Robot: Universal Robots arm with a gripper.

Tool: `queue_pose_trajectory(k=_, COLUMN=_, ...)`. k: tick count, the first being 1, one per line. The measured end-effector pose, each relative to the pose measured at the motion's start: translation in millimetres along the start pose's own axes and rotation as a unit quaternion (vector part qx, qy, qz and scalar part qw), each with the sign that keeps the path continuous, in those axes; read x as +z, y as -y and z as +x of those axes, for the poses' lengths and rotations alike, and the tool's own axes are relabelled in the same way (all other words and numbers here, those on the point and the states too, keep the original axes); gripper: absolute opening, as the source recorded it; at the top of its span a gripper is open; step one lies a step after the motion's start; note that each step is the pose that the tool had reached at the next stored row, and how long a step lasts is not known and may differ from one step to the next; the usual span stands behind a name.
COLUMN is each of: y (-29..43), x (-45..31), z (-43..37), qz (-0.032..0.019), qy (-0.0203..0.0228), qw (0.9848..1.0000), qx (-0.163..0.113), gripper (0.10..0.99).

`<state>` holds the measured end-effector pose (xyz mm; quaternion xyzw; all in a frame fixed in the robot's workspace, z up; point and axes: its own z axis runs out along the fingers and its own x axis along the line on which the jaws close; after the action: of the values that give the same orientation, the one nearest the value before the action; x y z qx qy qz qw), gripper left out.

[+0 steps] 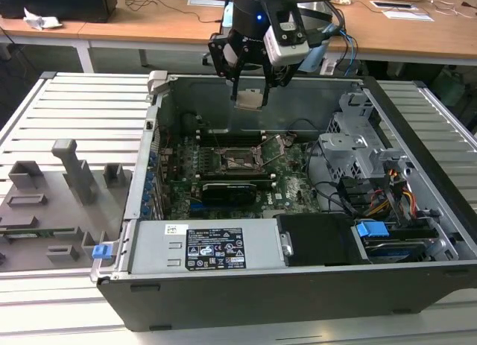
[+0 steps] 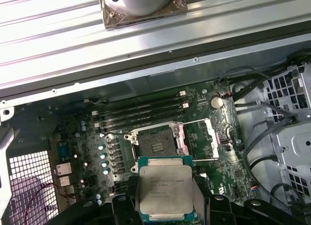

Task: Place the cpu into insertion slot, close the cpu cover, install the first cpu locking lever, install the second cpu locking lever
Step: 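Place the cpu into insertion slot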

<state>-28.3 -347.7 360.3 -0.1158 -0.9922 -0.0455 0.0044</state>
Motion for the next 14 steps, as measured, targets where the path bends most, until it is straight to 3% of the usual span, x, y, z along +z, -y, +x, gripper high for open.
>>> queue_pose_trajectory(k=14, y=0.0, x=0.0, z=0.0, qz=-0.0003, qy=0.0015, qw=0.9999, qx=0.016, gripper=0.525)
